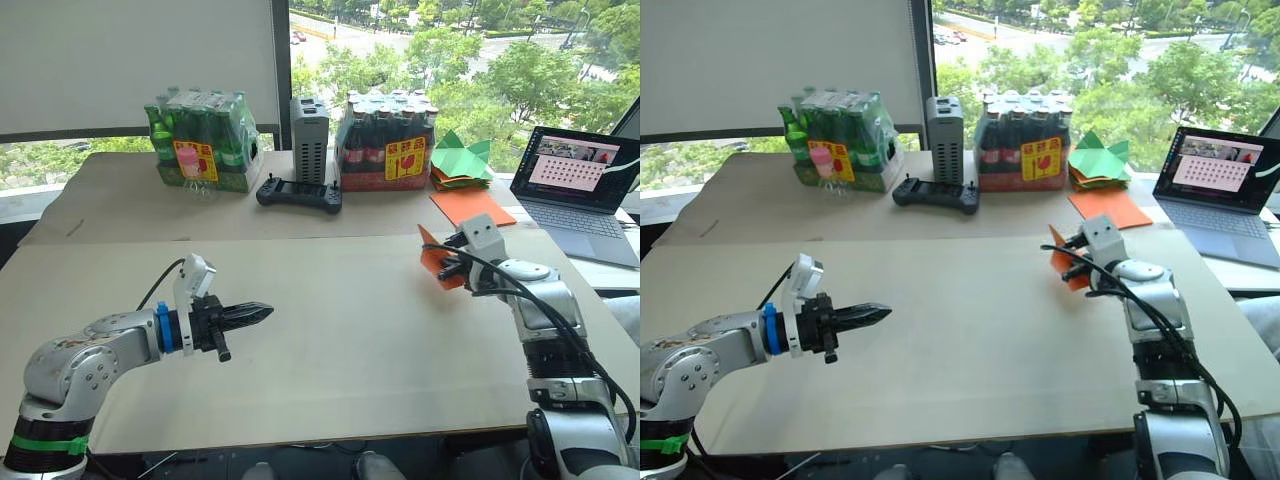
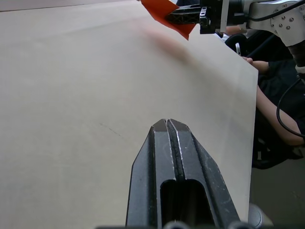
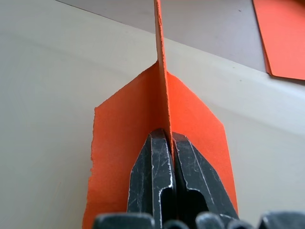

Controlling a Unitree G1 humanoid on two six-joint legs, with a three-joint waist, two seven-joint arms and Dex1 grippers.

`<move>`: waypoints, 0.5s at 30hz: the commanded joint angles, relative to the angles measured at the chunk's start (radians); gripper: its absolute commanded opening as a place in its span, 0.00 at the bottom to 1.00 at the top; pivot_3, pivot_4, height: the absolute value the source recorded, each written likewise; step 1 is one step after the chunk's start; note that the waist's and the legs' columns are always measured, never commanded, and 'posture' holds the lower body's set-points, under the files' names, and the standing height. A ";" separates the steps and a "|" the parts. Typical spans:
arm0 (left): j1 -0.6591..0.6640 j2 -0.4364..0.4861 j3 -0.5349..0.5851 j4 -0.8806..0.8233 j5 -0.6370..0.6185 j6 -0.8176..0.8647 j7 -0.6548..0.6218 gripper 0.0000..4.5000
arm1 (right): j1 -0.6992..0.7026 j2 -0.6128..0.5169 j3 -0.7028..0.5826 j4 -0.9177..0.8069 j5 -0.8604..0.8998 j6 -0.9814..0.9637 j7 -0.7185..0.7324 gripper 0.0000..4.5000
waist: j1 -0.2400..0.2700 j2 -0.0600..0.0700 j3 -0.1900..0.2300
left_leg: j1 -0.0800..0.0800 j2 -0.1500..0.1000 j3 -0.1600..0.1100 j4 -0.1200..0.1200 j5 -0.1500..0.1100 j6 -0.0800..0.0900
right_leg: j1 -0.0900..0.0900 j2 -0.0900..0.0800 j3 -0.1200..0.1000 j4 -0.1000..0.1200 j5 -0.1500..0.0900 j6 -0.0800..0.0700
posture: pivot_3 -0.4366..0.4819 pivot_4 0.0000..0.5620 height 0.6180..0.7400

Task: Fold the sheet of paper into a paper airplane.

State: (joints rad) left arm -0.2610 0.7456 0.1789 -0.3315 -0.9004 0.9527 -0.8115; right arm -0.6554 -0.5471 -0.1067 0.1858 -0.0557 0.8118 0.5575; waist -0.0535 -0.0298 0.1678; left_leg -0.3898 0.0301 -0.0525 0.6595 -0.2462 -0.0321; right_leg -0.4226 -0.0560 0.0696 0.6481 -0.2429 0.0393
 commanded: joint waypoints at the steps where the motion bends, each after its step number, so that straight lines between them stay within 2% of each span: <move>1: -0.020 -0.001 0.000 -0.001 0.008 -0.030 -0.021 0.00 | 0.014 -0.014 -0.071 -0.030 0.005 0.022 -0.094 0.01 | 0.001 0.000 0.000 | 0.000 0.000 0.000 0.000 0.000 0.000 | 0.000 0.000 0.000 0.000 0.000 0.000 | 0.48 0.27 1.00; 6: -0.027 -0.001 -0.008 0.008 0.012 -0.035 -0.026 0.00 | 0.034 -0.008 -0.107 -0.005 0.010 0.022 -0.185 0.01 | -0.001 0.000 0.000 | 0.000 0.000 0.000 0.000 0.000 0.000 | 0.000 0.000 0.000 0.000 0.000 0.000 | 0.48 0.27 1.00; 15: -0.027 0.002 -0.008 0.013 0.020 -0.032 -0.037 0.00 | 0.052 -0.003 -0.099 0.012 0.051 0.013 -0.208 0.01 | -0.001 0.000 0.000 | 0.000 0.000 0.000 0.000 0.000 0.000 | 0.000 0.000 0.000 0.000 0.000 0.000 | 0.48 0.27 1.00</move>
State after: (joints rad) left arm -0.2733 0.7439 0.1655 -0.3089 -0.8803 0.9361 -0.8384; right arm -0.6016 -0.5454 -0.1880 0.2171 -0.0157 0.8360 0.3621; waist -0.0550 -0.0297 0.1678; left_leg -0.3897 0.0300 -0.0520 0.6596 -0.2462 -0.0321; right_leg -0.4225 -0.0559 0.0700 0.6481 -0.2429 0.0395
